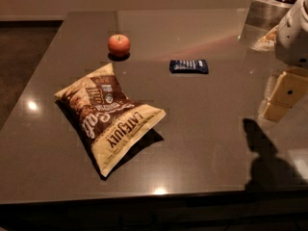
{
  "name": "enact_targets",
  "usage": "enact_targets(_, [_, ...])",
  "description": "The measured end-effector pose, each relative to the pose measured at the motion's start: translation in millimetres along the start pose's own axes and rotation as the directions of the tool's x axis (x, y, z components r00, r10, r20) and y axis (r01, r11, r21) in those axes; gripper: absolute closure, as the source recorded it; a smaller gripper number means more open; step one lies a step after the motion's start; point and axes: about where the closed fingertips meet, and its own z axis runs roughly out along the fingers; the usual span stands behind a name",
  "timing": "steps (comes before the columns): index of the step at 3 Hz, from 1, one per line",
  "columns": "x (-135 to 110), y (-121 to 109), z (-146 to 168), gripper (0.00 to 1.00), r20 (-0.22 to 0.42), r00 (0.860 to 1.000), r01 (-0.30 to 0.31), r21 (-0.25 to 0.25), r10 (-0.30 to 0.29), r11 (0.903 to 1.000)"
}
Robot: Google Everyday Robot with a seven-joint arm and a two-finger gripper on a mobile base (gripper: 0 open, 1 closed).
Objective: Move rxbar blueberry near brown chip bag
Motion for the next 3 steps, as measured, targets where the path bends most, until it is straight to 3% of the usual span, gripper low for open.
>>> enact_targets(2, [-10, -13, 8, 0.0, 0.018, 1.0, 0.02, 0.0, -0.02, 0.9998])
enact_targets(3, [-32, -40, 31, 0.0, 0.065, 0.996, 0.059, -0.01, -0.058, 0.9982])
